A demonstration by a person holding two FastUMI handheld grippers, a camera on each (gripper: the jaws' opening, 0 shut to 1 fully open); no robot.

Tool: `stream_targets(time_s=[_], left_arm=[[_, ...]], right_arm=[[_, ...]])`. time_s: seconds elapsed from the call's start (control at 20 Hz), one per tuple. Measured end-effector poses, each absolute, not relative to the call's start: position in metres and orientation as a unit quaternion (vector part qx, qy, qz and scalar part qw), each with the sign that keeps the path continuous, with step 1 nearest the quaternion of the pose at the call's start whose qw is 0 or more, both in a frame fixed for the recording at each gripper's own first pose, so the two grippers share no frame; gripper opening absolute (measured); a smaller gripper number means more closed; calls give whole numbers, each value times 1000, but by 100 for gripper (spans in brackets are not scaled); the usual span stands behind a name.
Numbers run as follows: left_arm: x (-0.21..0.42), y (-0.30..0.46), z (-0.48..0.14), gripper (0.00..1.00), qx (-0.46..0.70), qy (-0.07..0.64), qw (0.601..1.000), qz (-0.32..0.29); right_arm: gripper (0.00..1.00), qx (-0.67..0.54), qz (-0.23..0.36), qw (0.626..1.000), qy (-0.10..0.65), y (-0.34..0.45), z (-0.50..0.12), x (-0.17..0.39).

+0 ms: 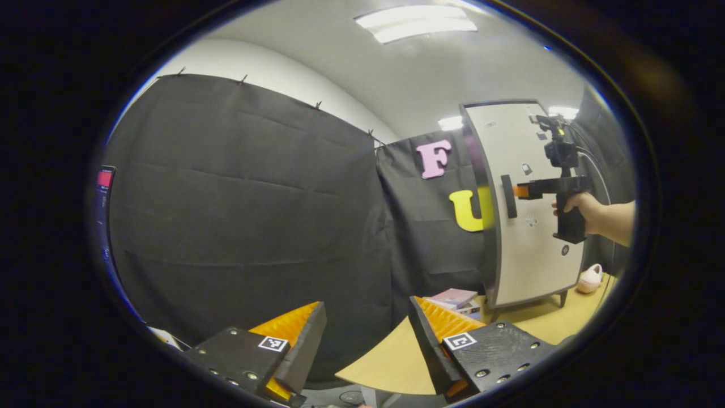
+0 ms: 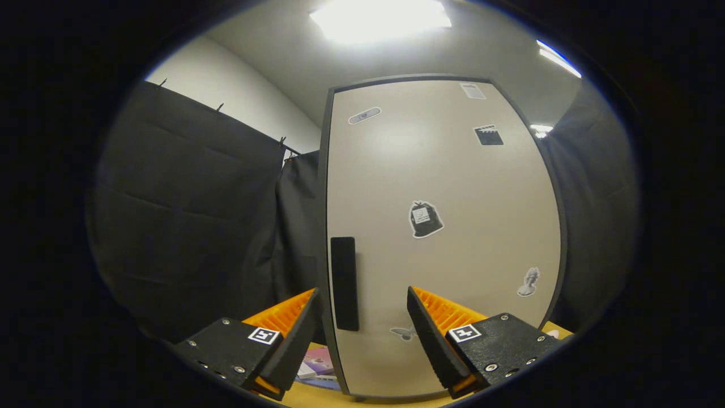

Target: Open the cabinet door with the right hand, grasp the bottle in the cabinet with the left hand and place it on the coaster, then close the cabinet door with the right hand.

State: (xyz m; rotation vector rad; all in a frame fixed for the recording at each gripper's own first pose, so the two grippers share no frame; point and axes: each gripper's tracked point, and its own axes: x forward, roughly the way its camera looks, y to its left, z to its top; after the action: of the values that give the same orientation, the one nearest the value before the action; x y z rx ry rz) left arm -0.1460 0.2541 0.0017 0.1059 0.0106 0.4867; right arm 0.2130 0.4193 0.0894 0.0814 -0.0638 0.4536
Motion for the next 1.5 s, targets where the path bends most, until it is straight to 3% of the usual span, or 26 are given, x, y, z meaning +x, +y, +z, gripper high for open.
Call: stream_targets(time_s=[0.2,0.4,0.5,0.55,0.75,0.85,0.9,1.0,1.05,1.15,1.5], left_arm=[[-155,271,-2,84,51,9,966,254],[-165,285,-7,84,43,13,964,264],[-166,291,-7,88,43,14,963,267],[-166,293,-5,80,45,12,962,268],[-151,287,-3,88,35,6,967,253],[-141,281,-2,88,32,3,970,242],[-135,277,-1,83,34,0,971,237],[-128,269,4,83,39,-6,974,224],[-124,264,7,88,42,-9,975,218],[-114,254,11,83,41,-14,978,206],[-85,212,14,88,39,-21,985,168]], right_arm=[[84,31,224,974,-10,449,83,231],[67,9,198,980,0,458,79,253],[51,12,185,982,29,456,70,259],[38,21,182,983,30,457,72,260],[19,5,202,978,54,456,70,257],[17,5,215,975,60,454,71,250],[17,7,222,973,62,454,71,246],[17,11,236,970,63,450,73,236],[17,13,243,968,62,448,75,231],[17,16,259,964,63,443,73,218],[17,23,309,948,66,420,78,194]])
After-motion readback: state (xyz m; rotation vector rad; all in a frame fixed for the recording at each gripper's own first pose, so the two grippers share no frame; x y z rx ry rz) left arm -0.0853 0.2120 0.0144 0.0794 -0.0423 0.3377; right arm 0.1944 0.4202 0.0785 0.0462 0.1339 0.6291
